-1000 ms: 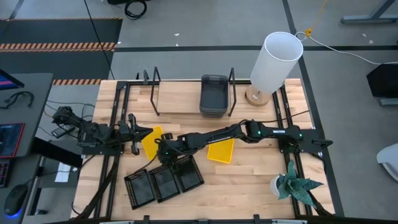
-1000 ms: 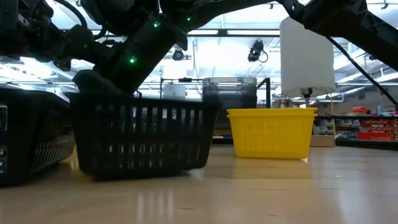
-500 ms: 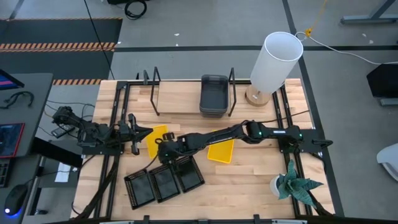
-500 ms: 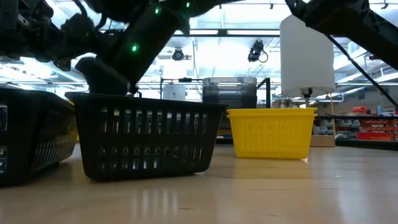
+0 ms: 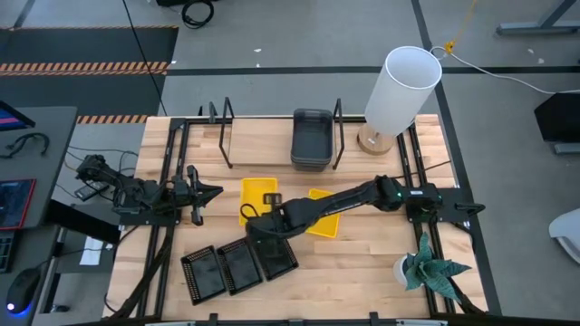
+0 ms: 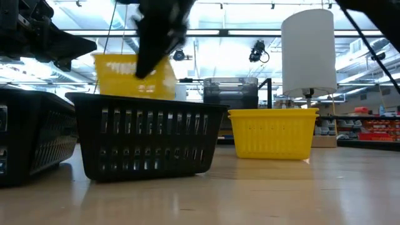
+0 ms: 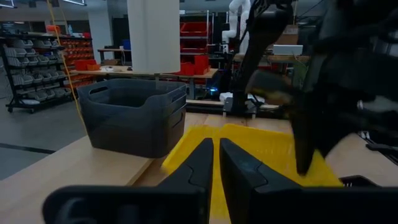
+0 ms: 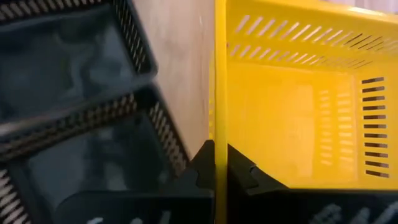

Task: Stack baskets on shelf by color
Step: Stack the left yellow basket on the right yellow baskets

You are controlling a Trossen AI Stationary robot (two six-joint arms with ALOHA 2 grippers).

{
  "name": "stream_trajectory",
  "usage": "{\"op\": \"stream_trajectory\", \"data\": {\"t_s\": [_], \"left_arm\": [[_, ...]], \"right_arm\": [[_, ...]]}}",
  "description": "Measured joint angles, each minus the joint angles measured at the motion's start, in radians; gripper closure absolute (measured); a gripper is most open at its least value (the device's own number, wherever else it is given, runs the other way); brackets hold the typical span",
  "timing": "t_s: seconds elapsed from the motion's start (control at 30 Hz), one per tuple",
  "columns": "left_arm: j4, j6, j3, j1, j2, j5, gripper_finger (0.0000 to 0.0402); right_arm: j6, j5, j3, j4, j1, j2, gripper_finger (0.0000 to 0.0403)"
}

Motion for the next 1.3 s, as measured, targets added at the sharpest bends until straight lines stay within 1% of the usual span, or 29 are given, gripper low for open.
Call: {"op": "stream_trajectory", "data": {"t_s": [0.17, 0.33, 0.53, 0.7, 0.77, 0.87, 0.93, 1.13, 1.23, 1.3], "left_arm": [[0.000, 0.000, 0.000, 0.000, 0.000, 0.000, 0.0373], [0.000, 0.000, 0.000, 0.000, 0.000, 0.000, 0.0366], [0.000, 0.000, 0.000, 0.000, 0.000, 0.000, 0.0364], [-0.002, 0.000, 0.000, 0.000, 0.000, 0.000, 0.0372], [0.001, 0.000, 0.000, 0.000, 0.001, 0.000, 0.0374], [0.001, 0.000, 0.000, 0.000, 0.003, 0.000, 0.0371], [-0.001, 0.000, 0.000, 0.000, 0.005, 0.000, 0.0367], [0.000, 0.000, 0.000, 0.000, 0.005, 0.000, 0.0363], [0.000, 0.000, 0.000, 0.000, 0.005, 0.000, 0.0367], [0.000, 0.000, 0.000, 0.000, 0.005, 0.000, 0.0370]], "right_arm": [[0.179, 0.033, 0.000, -0.201, 0.044, -0.033, 0.0398], [0.343, 0.041, -0.001, -0.371, 0.102, -0.037, 0.0398], [0.481, 0.066, -0.015, -0.487, 0.168, -0.041, 0.0398], [0.505, 0.070, -0.079, -0.479, 0.194, -0.089, 0.0398], [0.532, 0.078, -0.142, -0.478, 0.200, -0.128, 0.0399], [0.574, 0.098, -0.261, -0.448, 0.210, -0.222, 0.0399], [0.582, 0.097, -0.358, -0.385, 0.218, -0.282, 0.0399], [0.583, 0.092, -0.669, -0.117, 0.229, -0.434, 0.0399], [0.588, 0.091, -0.791, -0.023, 0.227, -0.473, 0.0399], [0.581, 0.087, -0.847, 0.043, 0.223, -0.490, 0.0398]]}}
